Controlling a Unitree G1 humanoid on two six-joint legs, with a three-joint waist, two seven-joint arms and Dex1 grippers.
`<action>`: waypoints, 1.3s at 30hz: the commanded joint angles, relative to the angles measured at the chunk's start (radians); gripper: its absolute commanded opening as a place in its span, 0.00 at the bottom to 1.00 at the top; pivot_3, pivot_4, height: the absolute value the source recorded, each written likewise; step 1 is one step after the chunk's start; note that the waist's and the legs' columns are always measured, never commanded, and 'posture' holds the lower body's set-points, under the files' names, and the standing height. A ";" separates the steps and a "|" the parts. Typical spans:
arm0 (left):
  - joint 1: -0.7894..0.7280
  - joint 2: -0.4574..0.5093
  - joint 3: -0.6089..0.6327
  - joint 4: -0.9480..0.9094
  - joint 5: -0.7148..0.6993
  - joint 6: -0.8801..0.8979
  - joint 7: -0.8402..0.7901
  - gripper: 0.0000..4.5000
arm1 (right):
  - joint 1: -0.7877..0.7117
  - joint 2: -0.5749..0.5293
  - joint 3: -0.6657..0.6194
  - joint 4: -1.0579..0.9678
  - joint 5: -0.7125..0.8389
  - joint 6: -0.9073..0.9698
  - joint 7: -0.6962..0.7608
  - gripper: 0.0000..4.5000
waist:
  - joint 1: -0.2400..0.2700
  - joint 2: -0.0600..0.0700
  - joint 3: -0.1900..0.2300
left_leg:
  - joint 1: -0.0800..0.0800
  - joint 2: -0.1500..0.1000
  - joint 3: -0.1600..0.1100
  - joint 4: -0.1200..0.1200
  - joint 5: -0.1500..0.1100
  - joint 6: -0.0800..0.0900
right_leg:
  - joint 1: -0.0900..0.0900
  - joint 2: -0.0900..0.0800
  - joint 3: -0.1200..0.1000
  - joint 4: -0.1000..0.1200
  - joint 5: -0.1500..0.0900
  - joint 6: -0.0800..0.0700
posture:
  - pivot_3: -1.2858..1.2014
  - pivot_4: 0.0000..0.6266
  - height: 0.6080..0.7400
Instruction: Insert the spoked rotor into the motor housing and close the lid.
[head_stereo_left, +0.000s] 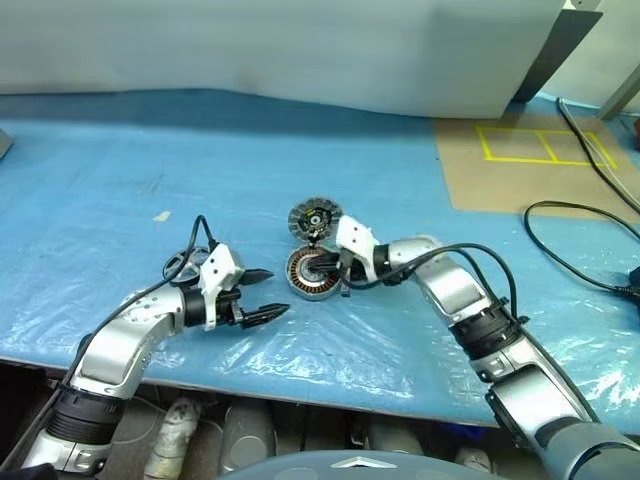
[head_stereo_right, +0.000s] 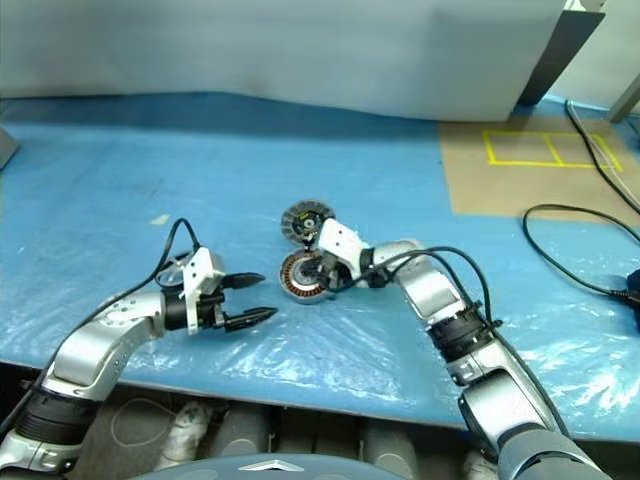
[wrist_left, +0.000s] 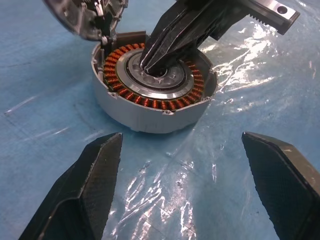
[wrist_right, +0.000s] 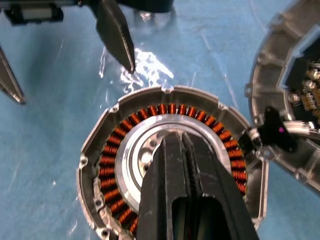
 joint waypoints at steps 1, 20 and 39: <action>-0.001 0.001 0.005 -0.032 -0.009 -0.004 0.003 0.89 | 0.018 -0.007 0.001 0.032 -0.015 0.021 0.006 0.00 | 0.000 0.000 0.000 | 0.001 0.000 0.000 0.000 0.000 0.000 | 0.001 0.000 0.000 0.000 0.000 0.000 | 0.52 0.24 1.00; -0.039 0.005 0.013 -0.124 -0.050 0.111 0.045 0.89 | 0.024 -0.009 0.036 0.078 -0.053 -0.005 -0.004 0.00 | 0.000 0.000 0.000 | -0.002 0.000 0.000 -0.001 0.000 0.000 | -0.002 0.000 -0.001 0.000 0.000 0.000 | 0.52 0.24 1.00; -0.060 0.010 0.010 -0.226 -0.098 0.222 0.114 0.89 | 0.019 -0.023 0.071 0.104 -0.091 -0.015 -0.022 0.00 | 0.003 0.001 0.000 | -0.005 0.001 -0.001 -0.001 0.000 0.000 | -0.003 0.000 -0.003 0.000 0.000 0.000 | 0.52 0.24 1.00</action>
